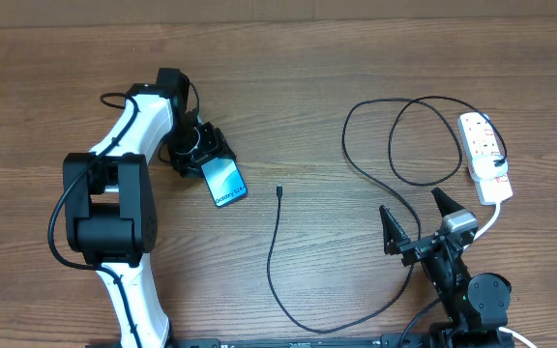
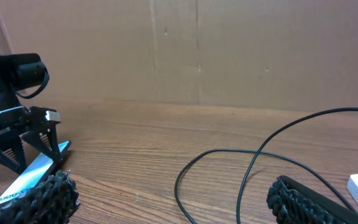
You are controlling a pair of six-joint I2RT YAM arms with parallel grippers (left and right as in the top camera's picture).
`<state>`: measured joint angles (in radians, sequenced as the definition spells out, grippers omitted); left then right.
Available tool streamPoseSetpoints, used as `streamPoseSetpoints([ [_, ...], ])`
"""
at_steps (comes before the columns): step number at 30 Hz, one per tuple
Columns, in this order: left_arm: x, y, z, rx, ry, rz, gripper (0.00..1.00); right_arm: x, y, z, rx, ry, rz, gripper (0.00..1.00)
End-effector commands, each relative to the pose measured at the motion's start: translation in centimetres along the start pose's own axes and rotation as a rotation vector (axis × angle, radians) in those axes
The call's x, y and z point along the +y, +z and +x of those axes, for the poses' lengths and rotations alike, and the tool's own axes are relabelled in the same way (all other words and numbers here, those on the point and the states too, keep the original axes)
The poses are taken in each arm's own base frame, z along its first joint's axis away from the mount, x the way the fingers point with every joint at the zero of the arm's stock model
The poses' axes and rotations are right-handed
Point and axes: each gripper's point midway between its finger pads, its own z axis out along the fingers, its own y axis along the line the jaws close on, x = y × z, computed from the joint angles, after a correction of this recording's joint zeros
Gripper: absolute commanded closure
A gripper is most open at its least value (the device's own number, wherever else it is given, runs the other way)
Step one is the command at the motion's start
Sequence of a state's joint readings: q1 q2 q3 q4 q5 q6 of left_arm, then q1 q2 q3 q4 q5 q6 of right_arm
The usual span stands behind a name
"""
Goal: Plug charger to phone and switch on socket
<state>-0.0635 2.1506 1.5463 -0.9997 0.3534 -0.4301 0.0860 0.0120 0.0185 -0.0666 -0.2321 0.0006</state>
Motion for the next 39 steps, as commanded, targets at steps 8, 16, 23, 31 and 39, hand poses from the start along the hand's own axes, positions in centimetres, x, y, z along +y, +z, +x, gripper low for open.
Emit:
streamPoseSetpoints([
  [8, -1.5, 3.1, 2.8, 0.170, 0.059, 0.154, 0.37, -0.1, -0.3, -0.9, 0.019, 0.214, 0.018, 0.00],
  [16, -3.9, 2.3, 3.8, 0.224, 0.062, 0.302, 0.37, -0.2, -0.6, -6.3, 0.107, 0.232, 0.068, 0.00],
  [23, -6.8, 0.9, 4.7, 0.283, 0.062, 0.491, 0.37, -0.7, 2.3, -8.2, 0.359, 0.288, 0.105, 0.00],
  [31, -8.9, -0.8, 5.3, 0.329, 0.072, 0.646, 0.37, 1.1, 6.7, -7.1, 0.619, 0.402, -0.026, 0.00],
  [39, -8.9, -0.6, 5.0, 0.313, 0.085, 0.643, 0.36, 5.5, 9.4, -0.7, 0.873, 0.601, -0.301, 0.14],
])
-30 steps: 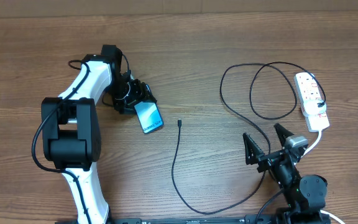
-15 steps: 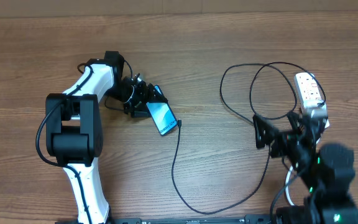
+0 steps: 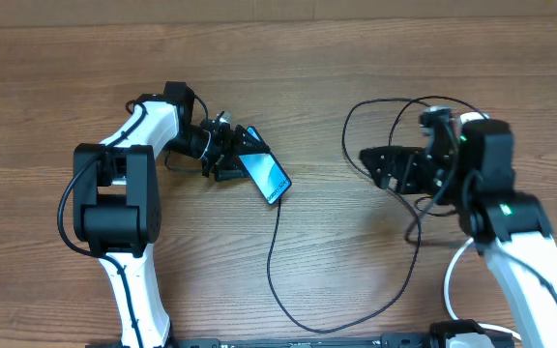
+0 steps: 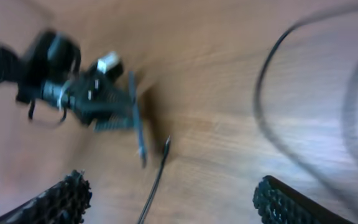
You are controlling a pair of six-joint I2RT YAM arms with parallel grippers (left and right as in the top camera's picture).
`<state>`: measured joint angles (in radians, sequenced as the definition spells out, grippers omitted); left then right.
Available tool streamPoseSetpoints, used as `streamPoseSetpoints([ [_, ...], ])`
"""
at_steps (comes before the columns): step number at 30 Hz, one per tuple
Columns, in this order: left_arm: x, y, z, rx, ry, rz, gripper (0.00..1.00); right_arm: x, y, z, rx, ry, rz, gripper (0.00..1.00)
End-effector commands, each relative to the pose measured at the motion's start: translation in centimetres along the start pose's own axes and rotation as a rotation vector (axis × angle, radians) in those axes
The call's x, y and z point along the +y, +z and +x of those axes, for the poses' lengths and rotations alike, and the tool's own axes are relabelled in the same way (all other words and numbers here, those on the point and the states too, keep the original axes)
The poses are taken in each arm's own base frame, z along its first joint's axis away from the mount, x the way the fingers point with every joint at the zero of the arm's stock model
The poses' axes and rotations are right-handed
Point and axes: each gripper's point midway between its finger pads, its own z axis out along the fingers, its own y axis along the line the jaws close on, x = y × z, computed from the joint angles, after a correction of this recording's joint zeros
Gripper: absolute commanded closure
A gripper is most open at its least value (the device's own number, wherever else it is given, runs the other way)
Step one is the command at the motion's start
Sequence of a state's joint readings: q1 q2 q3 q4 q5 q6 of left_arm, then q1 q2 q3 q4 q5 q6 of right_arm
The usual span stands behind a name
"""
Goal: Plug charger to phone and switch on socket
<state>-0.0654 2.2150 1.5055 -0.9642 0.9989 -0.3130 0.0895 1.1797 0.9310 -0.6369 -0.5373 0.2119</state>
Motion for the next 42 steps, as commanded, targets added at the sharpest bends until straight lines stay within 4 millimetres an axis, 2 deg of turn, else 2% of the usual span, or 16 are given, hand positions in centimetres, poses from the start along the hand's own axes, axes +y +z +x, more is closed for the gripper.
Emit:
streamPoseSetpoints([
  [1, -0.9, 0.3, 0.4, 0.029, 0.016, 0.061, 0.36, 1.6, 2.9, 1.6, 0.142, 0.038, -0.144, 0.14],
  [5, -0.9, 0.3, 0.4, 0.029, 0.016, 0.061, 0.36, 1.2, 7.2, 3.7, 0.255, 0.042, -0.169, 0.15],
  [12, -0.2, 0.3, 0.2, 0.017, 0.017, 0.023, 0.35, 2.3, 13.4, 5.1, 0.282, -0.101, -0.244, 0.13],
  [15, 0.7, 0.4, -0.1, 0.000, 0.016, -0.034, 0.34, 1.8, 14.9, 5.3, 0.277, -0.116, -0.236, 0.03],
  [18, 1.9, 0.3, -0.8, -0.037, 0.008, -0.107, 0.31, 0.4, 15.7, 5.0, 0.256, -0.122, -0.172, 0.00],
  [22, 4.4, -0.2, -1.7, -0.091, -0.028, -0.256, 0.30, -1.5, 16.1, 3.8, 0.201, -0.144, -0.054, 0.00],
  [24, 4.9, -0.4, -1.7, -0.097, -0.034, -0.286, 0.30, -2.0, 16.2, 3.5, 0.189, -0.151, -0.018, 0.01],
  [27, 4.4, -0.9, -1.8, -0.100, -0.037, -0.293, 0.30, -2.1, 15.9, 1.5, 0.165, -0.165, 0.051, 0.00],
  [30, 3.8, -2.4, -2.3, -0.131, -0.048, -0.378, 0.29, -0.9, 14.5, -1.2, 0.176, -0.169, 0.093, 0.01],
  [34, 2.0, -4.9, -2.6, -0.204, -0.060, -0.568, 0.20, -0.2, 12.4, -3.0, 0.212, -0.136, 0.159, 0.00],
  [36, 0.8, -5.8, -2.6, -0.249, -0.058, -0.652, 0.18, -1.3, 11.5, -3.6, 0.208, -0.086, 0.230, 0.00],
  [38, -0.3, -5.8, -2.7, -0.302, -0.040, -0.726, 0.18, -3.3, 10.8, -4.1, 0.184, -0.002, 0.311, 0.00],
  [42, -1.5, -4.1, -2.9, -0.383, 0.002, -0.822, 0.17, -6.9, 9.1, -4.7, 0.172, 0.076, 0.383, 0.00],
])
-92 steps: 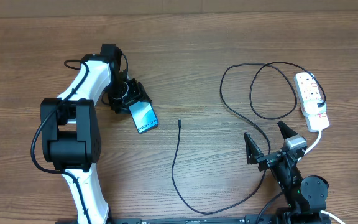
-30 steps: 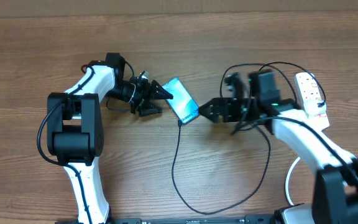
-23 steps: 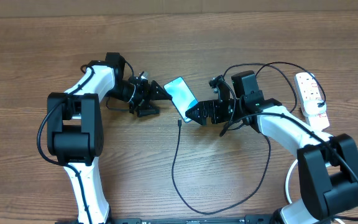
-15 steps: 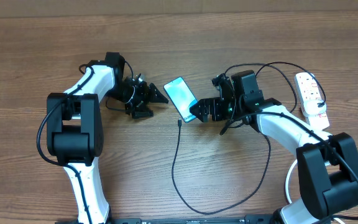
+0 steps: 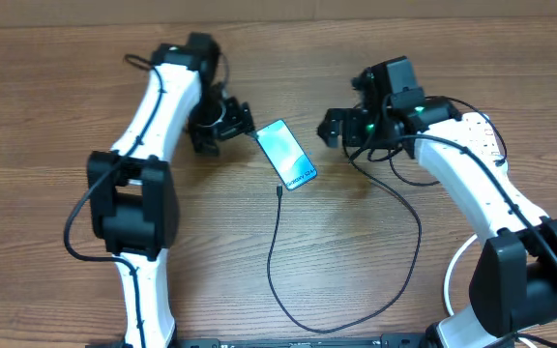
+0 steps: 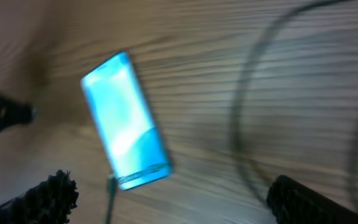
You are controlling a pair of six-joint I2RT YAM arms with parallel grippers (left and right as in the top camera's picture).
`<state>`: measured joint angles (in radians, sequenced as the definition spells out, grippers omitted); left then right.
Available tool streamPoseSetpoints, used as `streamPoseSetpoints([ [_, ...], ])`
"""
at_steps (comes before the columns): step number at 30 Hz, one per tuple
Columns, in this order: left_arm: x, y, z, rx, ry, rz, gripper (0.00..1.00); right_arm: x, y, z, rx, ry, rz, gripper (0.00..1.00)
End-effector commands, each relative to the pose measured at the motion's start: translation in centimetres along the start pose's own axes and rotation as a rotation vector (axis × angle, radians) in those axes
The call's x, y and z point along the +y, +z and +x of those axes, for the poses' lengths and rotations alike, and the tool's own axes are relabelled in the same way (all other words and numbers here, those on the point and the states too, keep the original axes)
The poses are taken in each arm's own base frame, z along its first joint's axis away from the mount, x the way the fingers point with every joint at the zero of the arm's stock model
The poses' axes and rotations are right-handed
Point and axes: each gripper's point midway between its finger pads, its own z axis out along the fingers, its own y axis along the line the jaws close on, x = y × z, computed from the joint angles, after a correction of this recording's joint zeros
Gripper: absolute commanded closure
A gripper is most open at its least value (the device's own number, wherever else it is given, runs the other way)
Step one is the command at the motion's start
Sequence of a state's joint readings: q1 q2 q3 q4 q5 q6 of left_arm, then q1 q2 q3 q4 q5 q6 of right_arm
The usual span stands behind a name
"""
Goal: Plug charger to phone and switch on socket
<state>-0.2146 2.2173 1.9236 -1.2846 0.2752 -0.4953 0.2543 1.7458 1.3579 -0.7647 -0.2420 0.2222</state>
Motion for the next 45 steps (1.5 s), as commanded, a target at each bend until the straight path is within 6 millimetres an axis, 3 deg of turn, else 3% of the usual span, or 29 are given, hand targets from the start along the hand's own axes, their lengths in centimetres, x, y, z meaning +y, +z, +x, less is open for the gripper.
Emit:
streamPoseSetpoints([
  [1, -0.9, 0.7, -0.3, -0.120, -0.016, -0.160, 0.17, -4.8, -1.2, -1.3, -0.042, 0.122, 0.110, 0.00],
  [6, -4.1, 2.1, 0.0, -0.168, -0.011, -0.132, 0.17, -9.5, -2.5, -1.6, -0.055, 0.221, 0.177, 0.00],
  [10, -5.3, 3.6, 0.1, -0.189, -0.083, -0.125, 0.14, -11.4, -3.2, -1.8, -0.068, 0.265, 0.195, 0.00],
  [14, -5.8, 4.6, 0.2, -0.208, -0.095, -0.148, 0.03, -12.1, -3.5, -1.9, -0.075, 0.282, 0.202, 0.00],
  [28, -8.0, 10.0, 1.4, -0.180, -0.048, -0.161, 0.00, -12.2, -3.5, -1.9, -0.075, 0.282, 0.202, 0.00],
  [31, -7.4, 11.1, 1.7, -0.157, -0.047, -0.190, 0.01, -12.2, -3.5, -1.9, -0.075, 0.282, 0.202, 0.00],
  [37, -5.1, 11.0, 1.6, -0.146, 0.030, -0.289, 0.20, -12.2, -3.5, -1.9, -0.075, 0.282, 0.202, 0.00],
  [45, -1.5, 9.6, -0.6, -0.182, 0.088, -0.406, 0.22, -12.2, -3.5, -1.9, -0.075, 0.282, 0.202, 0.00],
])
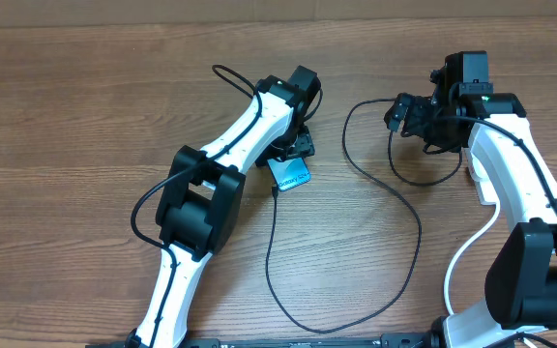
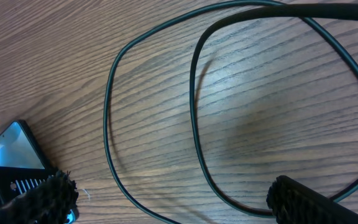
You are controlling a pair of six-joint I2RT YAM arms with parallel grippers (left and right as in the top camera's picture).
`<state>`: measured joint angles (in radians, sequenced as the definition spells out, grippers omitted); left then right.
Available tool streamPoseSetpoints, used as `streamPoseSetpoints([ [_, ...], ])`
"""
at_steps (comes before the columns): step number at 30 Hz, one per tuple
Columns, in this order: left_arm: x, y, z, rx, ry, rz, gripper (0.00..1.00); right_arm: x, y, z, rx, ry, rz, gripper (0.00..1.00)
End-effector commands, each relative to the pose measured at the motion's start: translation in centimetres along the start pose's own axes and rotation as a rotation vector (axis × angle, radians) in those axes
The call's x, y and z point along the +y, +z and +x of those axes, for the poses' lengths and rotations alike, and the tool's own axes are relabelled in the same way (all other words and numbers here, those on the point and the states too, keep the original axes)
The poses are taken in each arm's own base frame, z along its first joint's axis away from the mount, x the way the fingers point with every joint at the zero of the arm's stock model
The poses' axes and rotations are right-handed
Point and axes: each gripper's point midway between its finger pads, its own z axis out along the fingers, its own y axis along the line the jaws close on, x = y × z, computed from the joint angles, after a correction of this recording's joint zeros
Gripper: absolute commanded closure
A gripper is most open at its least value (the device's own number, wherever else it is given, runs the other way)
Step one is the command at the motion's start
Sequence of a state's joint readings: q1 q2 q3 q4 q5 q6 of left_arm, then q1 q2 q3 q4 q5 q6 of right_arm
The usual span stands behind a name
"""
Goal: Plug charger to phone and switch on socket
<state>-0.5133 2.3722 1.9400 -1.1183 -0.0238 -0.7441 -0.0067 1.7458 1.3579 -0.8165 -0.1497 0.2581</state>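
The blue-screened phone (image 1: 289, 173) is at mid-table, foreshortened, with my left gripper (image 1: 294, 149) over its far end and apparently shut on it. It also shows in the right wrist view (image 2: 14, 147). The black charger cable's plug tip (image 1: 275, 190) lies just off the phone's near left corner. The cable (image 1: 288, 309) runs toward the front, then back to loops (image 2: 194, 118) on the right. My right gripper (image 2: 173, 208) hovers wide open above those loops, holding nothing. The white socket strip (image 1: 478, 184) is mostly hidden under my right arm.
A white mains lead (image 1: 467, 261) runs from the strip toward the front right edge. My left arm (image 1: 230, 164) stretches diagonally across the table's middle. Bare wood lies to the left and at the back.
My left gripper has moved right to the phone's far end, and the phone now sits slightly nearer the cable tip and turned. My right gripper has shifted right, from the phone to the cable loops.
At first my left gripper held the phone at the left while the right arm rested at the front right. The phone was then closer to the cable tip and the right arm was raised. Later the phone lay by the tip; now my left gripper covers its far end.
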Motion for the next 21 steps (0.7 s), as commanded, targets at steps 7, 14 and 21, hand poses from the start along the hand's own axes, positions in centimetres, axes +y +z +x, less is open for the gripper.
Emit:
streamPoseSetpoints([
  [7, 8.3, 2.2, -3.2, 0.029, 0.082, -0.188, 0.22, -0.2, -0.2, -0.3, -0.012, 0.006, 0.005, 0.00],
  [14, 12.4, 2.0, -3.3, 0.126, 0.099, -0.202, 0.19, -0.2, -0.2, -0.3, -0.012, 0.006, 0.005, 0.00],
  [21, 13.6, 2.0, -3.7, 0.140, 0.126, -0.200, 0.18, -0.2, -0.2, -0.3, -0.012, 0.006, 0.005, 0.00],
])
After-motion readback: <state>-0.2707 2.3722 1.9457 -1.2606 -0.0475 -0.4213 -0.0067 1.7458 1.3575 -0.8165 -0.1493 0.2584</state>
